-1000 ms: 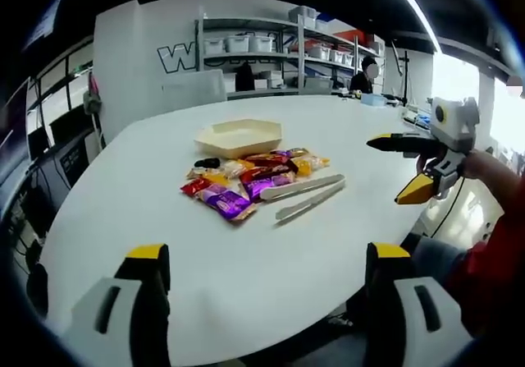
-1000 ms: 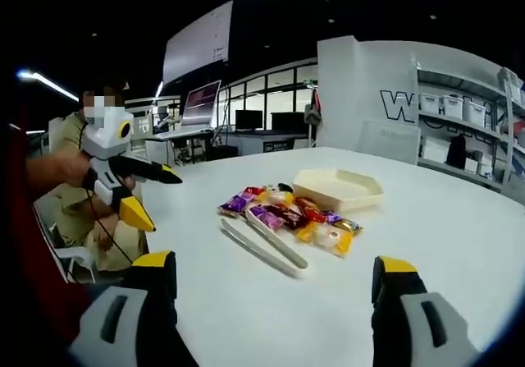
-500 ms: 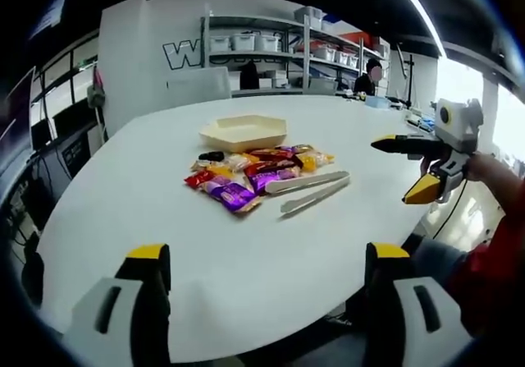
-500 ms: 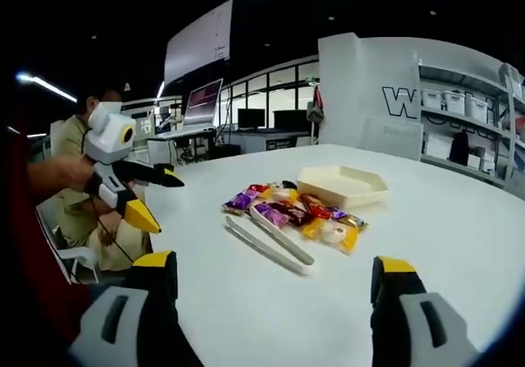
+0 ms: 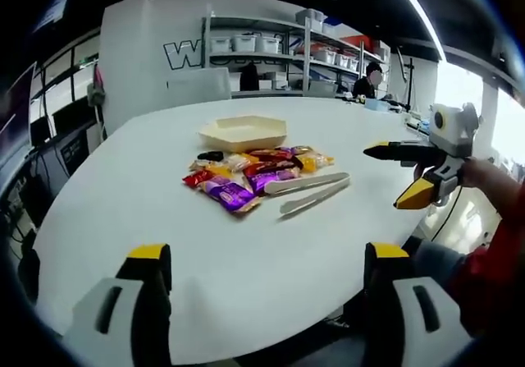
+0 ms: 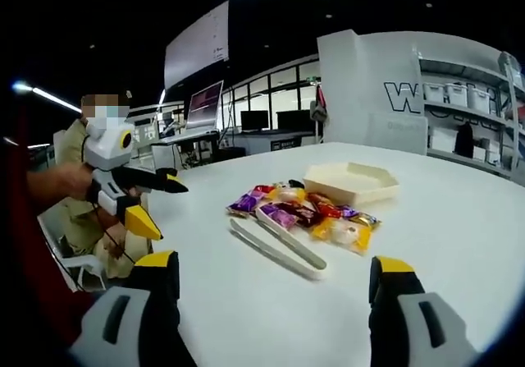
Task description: Place the target food into the container with the food tongs after gripping and lifting it, then release it inside without dropping or visibly crushing the food.
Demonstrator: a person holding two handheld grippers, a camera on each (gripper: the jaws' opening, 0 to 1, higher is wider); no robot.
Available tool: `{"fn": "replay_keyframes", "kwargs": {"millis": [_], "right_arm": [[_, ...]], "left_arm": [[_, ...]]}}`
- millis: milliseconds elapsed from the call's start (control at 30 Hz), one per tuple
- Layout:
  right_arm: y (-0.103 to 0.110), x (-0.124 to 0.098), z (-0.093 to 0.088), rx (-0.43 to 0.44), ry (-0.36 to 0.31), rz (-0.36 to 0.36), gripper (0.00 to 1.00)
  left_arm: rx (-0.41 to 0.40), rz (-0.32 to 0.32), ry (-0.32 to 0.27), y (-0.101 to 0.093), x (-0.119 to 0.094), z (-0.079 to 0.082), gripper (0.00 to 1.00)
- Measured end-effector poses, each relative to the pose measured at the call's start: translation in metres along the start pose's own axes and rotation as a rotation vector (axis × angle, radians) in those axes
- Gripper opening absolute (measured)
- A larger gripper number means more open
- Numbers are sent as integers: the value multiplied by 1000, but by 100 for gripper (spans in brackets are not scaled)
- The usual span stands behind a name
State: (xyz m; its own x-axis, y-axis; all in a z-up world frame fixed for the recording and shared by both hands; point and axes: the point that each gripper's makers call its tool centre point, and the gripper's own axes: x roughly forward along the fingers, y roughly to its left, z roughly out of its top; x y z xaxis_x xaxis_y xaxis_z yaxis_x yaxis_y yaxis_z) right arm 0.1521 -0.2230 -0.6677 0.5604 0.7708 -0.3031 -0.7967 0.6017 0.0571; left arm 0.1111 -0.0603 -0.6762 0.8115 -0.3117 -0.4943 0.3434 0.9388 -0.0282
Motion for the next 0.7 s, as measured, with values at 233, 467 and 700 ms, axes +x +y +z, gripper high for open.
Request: {"fn": "replay_keyframes", "kwargs": {"millis": [233,467,700], "right_arm": [[5,9,-1,7,5,29,94],[11,19,-5,-7,22,54,92],[13,24,-9,-5,30,68,91]], "left_arm": [[-11,-3,2,0,4,-3,95],[-7,-10,5,-2,10,-4,94],[-13,-52,-11,-10,19,-3,87]]}}
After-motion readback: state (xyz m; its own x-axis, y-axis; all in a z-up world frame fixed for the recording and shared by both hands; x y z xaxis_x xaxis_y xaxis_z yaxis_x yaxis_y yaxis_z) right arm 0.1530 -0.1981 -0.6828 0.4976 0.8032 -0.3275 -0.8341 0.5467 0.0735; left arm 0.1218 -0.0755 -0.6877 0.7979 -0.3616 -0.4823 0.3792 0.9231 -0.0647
